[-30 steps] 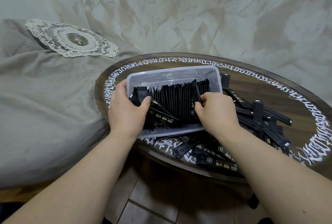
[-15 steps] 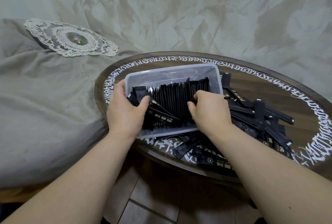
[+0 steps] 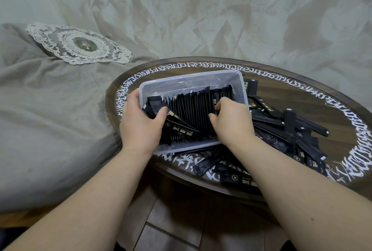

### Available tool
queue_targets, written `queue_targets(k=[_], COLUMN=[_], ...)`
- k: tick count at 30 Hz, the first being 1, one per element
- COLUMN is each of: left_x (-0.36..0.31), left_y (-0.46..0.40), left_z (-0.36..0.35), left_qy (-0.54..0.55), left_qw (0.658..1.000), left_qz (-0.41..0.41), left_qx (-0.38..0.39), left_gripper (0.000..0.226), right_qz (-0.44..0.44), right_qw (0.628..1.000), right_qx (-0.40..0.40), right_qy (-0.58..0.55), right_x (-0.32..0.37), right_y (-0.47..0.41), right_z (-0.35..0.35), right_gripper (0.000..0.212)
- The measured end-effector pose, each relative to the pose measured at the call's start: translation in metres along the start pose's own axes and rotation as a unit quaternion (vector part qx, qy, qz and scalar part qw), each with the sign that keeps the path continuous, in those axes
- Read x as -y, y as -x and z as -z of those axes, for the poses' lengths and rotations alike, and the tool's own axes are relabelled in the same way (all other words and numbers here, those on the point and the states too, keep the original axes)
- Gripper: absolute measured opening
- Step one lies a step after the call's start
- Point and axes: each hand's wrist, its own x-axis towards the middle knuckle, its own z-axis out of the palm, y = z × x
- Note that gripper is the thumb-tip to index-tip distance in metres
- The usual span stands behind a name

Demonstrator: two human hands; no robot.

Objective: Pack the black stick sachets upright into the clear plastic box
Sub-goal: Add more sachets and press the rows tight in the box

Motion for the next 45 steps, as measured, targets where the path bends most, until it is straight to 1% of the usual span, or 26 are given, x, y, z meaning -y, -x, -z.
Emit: queue_targets(k=[7, 10, 12, 16, 19, 21, 24, 26, 32, 37, 38, 41, 45], left_x=[0.0, 0.0, 0.0, -0.001, -0.001, -0.001, 0.001, 0.001, 0.001, 0.002, 0.002, 0.002, 0.001], left_y=[0.002, 0.002, 0.002, 0.002, 0.002, 0.002, 0.001, 0.0, -0.001, -0.001, -0.001, -0.001, 0.0], left_z=[0.0, 0.0, 0.001, 0.0, 0.0, 0.001, 0.002, 0.001, -0.001, -0.001, -0.001, -0.001, -0.001], left_qy=[-0.002, -0.001, 0.001, 0.001, 0.003, 0.006, 0.003, -0.001, 0.003, 0.004, 0.005, 0.003, 0.003], left_qw=[1.0, 1.0, 1.0, 1.0, 1.0, 1.0, 1.0, 1.0, 1.0, 1.0, 1.0, 1.0, 1.0], left_qz=[-0.004, -0.005, -0.005, -0.005, -0.005, -0.002, -0.001, -0.002, -0.005, -0.003, -0.004, -0.007, -0.009], left_qx=[0.0, 0.0, 0.001, 0.002, 0.001, 0.001, 0.0, 0.001, -0.001, 0.001, 0.002, 0.004, 0.003], left_gripper=[0.059, 0.058, 0.058, 0.057, 0.056, 0.055, 0.055, 0.055, 0.054, 0.056, 0.056, 0.055, 0.055], right_qz=[0.0, 0.014, 0.014, 0.013, 0.036, 0.039, 0.027, 0.022, 0.015, 0.036, 0.037, 0.03, 0.014], right_qw=[1.0, 0.998, 0.998, 0.999, 0.998, 0.998, 0.999, 0.999, 0.999, 0.999, 0.999, 0.998, 0.997], right_qx=[0.007, 0.034, 0.043, 0.022, 0.026, 0.015, -0.007, -0.007, 0.013, -0.009, -0.004, 0.026, 0.045], right_qy=[0.023, 0.051, 0.05, 0.026, 0.052, 0.052, 0.039, 0.039, 0.036, 0.012, 0.014, 0.056, 0.059], right_x=[-0.001, -0.001, -0.001, -0.003, -0.002, 0.0, 0.001, -0.001, -0.004, -0.003, -0.003, -0.003, -0.001], right_y=[0.0, -0.002, -0.001, 0.0, 0.002, 0.003, 0.007, 0.009, 0.007, 0.007, 0.007, 0.004, 0.001], right_z=[0.0, 0.0, 0.0, 0.001, 0.002, 0.004, 0.009, 0.009, 0.005, 0.005, 0.004, 0.002, 0.001], right_gripper=[0.02, 0.021, 0.022, 0.018, 0.017, 0.017, 0.03, 0.034, 0.028, 0.024, 0.022, 0.026, 0.024])
